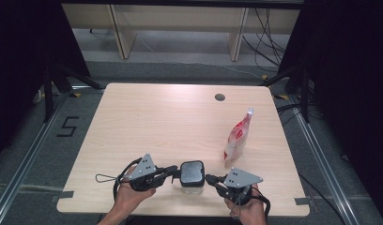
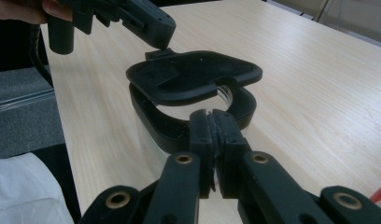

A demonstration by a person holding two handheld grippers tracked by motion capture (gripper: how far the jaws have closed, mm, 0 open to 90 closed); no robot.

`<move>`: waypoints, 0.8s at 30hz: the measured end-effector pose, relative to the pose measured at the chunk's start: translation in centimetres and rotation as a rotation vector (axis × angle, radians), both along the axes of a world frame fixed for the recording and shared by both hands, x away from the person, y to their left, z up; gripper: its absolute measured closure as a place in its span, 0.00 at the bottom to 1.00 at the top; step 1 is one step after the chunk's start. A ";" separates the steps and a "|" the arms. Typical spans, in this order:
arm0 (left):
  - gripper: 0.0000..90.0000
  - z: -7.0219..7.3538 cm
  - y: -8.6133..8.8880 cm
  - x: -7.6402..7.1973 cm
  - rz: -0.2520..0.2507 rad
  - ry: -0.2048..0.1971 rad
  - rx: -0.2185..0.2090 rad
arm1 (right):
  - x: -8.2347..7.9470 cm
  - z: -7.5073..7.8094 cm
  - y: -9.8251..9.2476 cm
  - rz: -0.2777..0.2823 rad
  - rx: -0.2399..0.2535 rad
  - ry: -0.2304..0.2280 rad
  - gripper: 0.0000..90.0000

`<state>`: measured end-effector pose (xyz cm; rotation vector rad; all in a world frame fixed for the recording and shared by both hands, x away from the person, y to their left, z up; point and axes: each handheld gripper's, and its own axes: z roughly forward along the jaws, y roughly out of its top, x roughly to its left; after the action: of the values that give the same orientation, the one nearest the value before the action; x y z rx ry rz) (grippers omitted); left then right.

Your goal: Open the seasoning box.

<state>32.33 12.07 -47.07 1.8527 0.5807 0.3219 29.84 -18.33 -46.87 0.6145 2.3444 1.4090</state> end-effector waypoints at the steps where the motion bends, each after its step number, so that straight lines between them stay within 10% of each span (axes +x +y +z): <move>1: 0.99 0.0 0.0 0.0 0.000 -0.001 0.002 | 0.0 0.0 0.1 -0.005 -0.007 -0.005 0.98; 18: 0.80 0.6 1.5 -0.2 -0.035 -0.021 -0.023 | -0.1 0.8 0.3 0.004 0.020 -0.006 0.98; 24: 0.73 0.1 3.4 -0.4 -0.038 0.006 0.069 | 0.0 1.3 0.7 0.007 0.037 -0.015 0.98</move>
<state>31.95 15.44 -46.96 1.9291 0.5437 0.3143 29.83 -17.58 -45.60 0.6048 2.3156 1.4578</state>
